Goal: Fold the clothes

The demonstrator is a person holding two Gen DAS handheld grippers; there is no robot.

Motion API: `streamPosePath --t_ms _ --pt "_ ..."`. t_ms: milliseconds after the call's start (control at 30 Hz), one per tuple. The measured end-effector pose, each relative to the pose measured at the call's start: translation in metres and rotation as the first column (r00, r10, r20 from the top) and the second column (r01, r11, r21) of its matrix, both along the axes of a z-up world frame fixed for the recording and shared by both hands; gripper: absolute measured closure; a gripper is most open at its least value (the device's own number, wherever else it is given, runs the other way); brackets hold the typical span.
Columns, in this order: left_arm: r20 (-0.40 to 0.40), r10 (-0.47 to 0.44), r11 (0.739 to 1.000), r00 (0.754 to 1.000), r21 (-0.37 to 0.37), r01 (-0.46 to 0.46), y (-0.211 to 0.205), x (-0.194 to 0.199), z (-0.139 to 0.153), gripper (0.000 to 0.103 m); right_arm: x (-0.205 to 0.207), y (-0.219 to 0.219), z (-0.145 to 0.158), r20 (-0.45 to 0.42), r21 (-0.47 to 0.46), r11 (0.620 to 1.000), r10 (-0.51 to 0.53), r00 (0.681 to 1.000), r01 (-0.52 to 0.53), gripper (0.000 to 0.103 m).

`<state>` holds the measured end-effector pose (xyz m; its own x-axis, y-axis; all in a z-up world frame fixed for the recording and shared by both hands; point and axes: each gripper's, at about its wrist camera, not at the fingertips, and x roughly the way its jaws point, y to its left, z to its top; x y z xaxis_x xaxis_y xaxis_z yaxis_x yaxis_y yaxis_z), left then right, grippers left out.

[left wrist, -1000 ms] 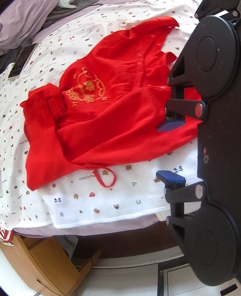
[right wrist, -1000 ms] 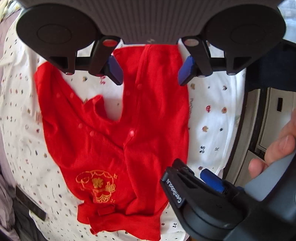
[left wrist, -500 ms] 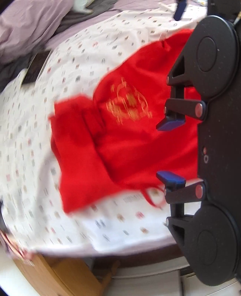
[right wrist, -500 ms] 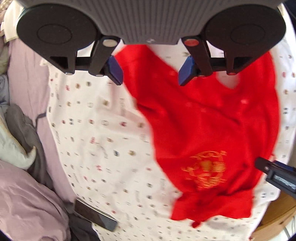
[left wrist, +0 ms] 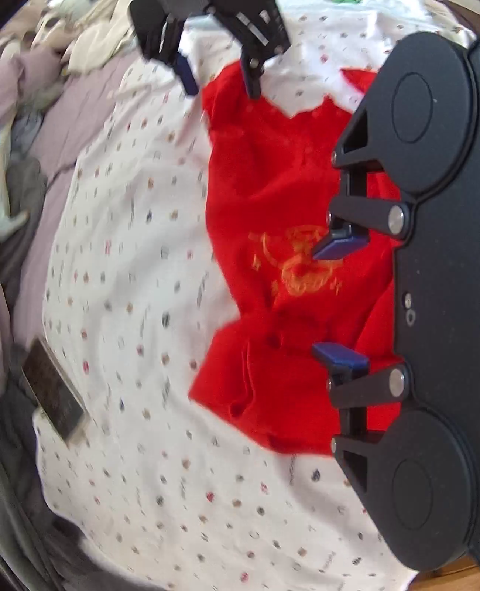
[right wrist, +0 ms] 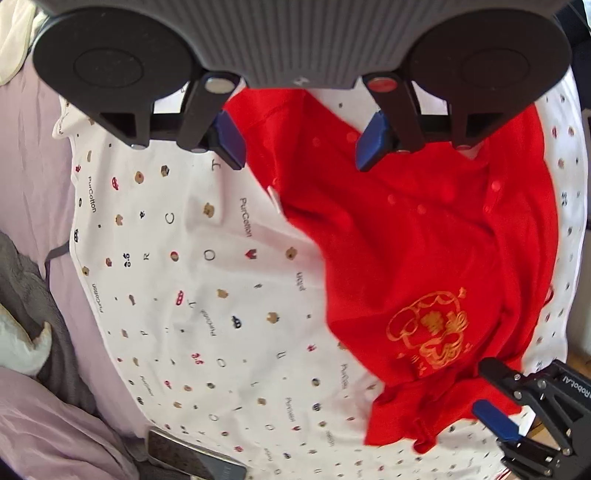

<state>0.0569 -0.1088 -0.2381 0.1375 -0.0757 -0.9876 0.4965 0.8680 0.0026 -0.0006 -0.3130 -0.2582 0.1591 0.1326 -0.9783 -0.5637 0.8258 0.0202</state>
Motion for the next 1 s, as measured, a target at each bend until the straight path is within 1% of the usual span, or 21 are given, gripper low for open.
streamPosePath --t_ms 33,67,100,133,200,233,267,333,400,500,567,633,733,800,867,933,1000 --pt "0.01 0.07 0.998 0.997 0.004 -0.07 0.003 0.005 -0.002 0.054 0.003 0.0 -0.002 -0.002 0.003 1.0 -0.006 1.0 0.006 0.034" --pt "0.019 0.141 0.99 0.99 0.005 -0.141 0.006 0.01 -0.004 0.054 0.005 0.0 -0.003 -0.003 0.007 1.0 -0.012 1.0 0.012 0.034" --pt "0.026 0.22 0.975 0.975 -0.01 -0.22 0.012 0.012 -0.003 0.054 0.007 0.0 -0.004 -0.003 0.011 1.0 -0.013 1.0 0.013 0.034" --pt "0.031 0.295 0.955 0.955 -0.025 -0.295 0.017 0.014 -0.003 0.054 0.009 0.0 -0.005 -0.002 0.016 1.0 -0.007 1.0 0.007 0.034" --pt "0.041 0.403 0.915 0.914 -0.055 -0.401 0.026 0.01 0.0 0.053 0.011 0.003 -0.005 -0.006 0.022 1.0 0.015 1.0 -0.015 0.034" --pt "0.046 0.456 0.889 0.889 -0.068 -0.452 0.03 0.007 0.001 0.053 0.012 0.004 -0.006 -0.012 0.019 0.999 0.026 1.0 -0.026 0.034" --pt "0.064 0.509 0.861 0.859 -0.061 -0.505 0.035 0.003 0.004 0.053 0.012 0.005 -0.005 -0.016 0.018 0.999 0.037 0.999 -0.037 0.034" --pt "0.083 0.553 0.833 0.829 -0.041 -0.552 0.04 -0.003 0.007 0.053 0.012 0.007 -0.004 -0.023 0.026 0.998 0.053 0.998 -0.052 0.034" --pt "0.091 0.572 0.819 0.815 -0.012 -0.573 0.046 -0.014 0.008 0.053 0.007 0.013 0.003 -0.022 0.038 0.997 0.072 0.997 -0.072 0.034" --pt "0.102 0.598 0.797 0.795 0.03 -0.603 0.057 -0.031 0.009 0.053 -0.011 0.026 0.021 0.009 0.067 0.99 0.123 0.992 -0.123 0.034" --pt "0.059 0.592 0.803 0.804 0.049 -0.594 0.065 -0.042 0.0 0.053 -0.035 0.04 0.028 0.003 0.089 0.982 0.168 0.986 -0.168 0.034" --pt "0.007 0.615 0.787 0.788 0.055 -0.615 0.075 -0.052 -0.009 0.053 -0.058 0.054 0.03 -0.005 0.111 0.969 0.222 0.975 -0.22 0.034" --pt "-0.039 0.674 0.738 0.737 0.023 -0.674 0.082 -0.071 -0.009 0.053 -0.085 0.07 0.026 -0.027 0.138 0.94 0.32 0.947 -0.313 0.034" --pt "-0.063 0.714 0.698 0.697 -0.014 -0.716 0.079 -0.094 -0.005 0.053 -0.093 0.07 0.023 -0.018 0.089 0.926 0.37 0.929 -0.367 0.034" --pt "-0.073 0.732 0.678 0.677 -0.02 -0.735 0.067 -0.114 -0.004 0.052 -0.087 0.06 0.023 -0.001 0.049 0.93 0.365 0.931 -0.364 0.034" --pt "-0.09 0.747 0.659 0.658 -0.029 -0.752 0.056 -0.131 -0.004 0.052 -0.071 0.041 0.025 0.002 0.026 0.946 0.324 0.946 -0.323 0.034" --pt "-0.138 0.767 0.628 0.626 -0.039 -0.777 0.036 -0.156 -0.009 0.052 -0.048 0.013 0.026 0.028 -0.01 0.965 0.264 0.964 -0.263 0.034"
